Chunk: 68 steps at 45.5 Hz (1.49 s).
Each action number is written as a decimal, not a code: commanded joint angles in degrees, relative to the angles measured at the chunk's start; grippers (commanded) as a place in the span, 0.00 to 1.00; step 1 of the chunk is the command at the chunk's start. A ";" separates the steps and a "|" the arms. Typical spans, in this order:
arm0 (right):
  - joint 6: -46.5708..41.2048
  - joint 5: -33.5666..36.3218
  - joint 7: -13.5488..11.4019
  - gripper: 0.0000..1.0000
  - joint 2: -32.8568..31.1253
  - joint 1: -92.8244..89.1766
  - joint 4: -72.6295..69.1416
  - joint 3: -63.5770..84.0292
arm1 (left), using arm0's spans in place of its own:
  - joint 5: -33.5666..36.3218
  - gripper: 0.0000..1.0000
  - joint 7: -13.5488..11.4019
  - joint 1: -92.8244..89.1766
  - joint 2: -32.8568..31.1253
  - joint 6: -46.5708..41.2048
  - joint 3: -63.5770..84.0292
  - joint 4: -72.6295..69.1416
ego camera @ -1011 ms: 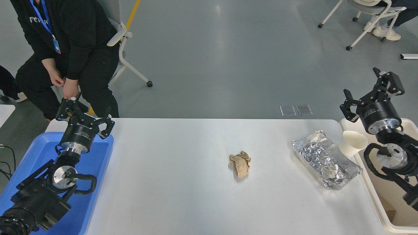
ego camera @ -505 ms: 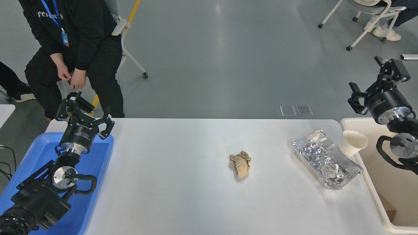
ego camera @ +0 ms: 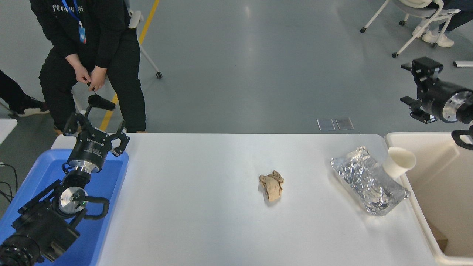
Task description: Pick up paper cup place in dustbin
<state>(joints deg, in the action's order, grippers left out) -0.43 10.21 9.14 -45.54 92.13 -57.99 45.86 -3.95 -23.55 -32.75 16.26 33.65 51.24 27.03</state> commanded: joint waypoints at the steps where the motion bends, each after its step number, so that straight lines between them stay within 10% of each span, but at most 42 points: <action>1: -0.44 -2.83 -0.79 1.00 6.42 15.43 -0.37 29.17 | 0.00 0.99 0.00 -0.04 0.00 0.01 0.00 0.04; 23: -34.37 -14.60 -0.79 1.00 16.09 34.42 -8.88 38.34 | 0.00 0.99 0.00 -0.03 0.00 0.01 0.00 0.04; 68: -33.50 -18.92 -1.14 1.00 20.32 34.79 -24.11 38.51 | 0.00 0.99 0.00 0.05 0.00 -0.08 0.00 -0.04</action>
<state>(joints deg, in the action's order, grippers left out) -38.45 -6.62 8.09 -24.47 134.17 -85.61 83.82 -3.95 -23.55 -32.71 16.26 33.60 51.24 27.02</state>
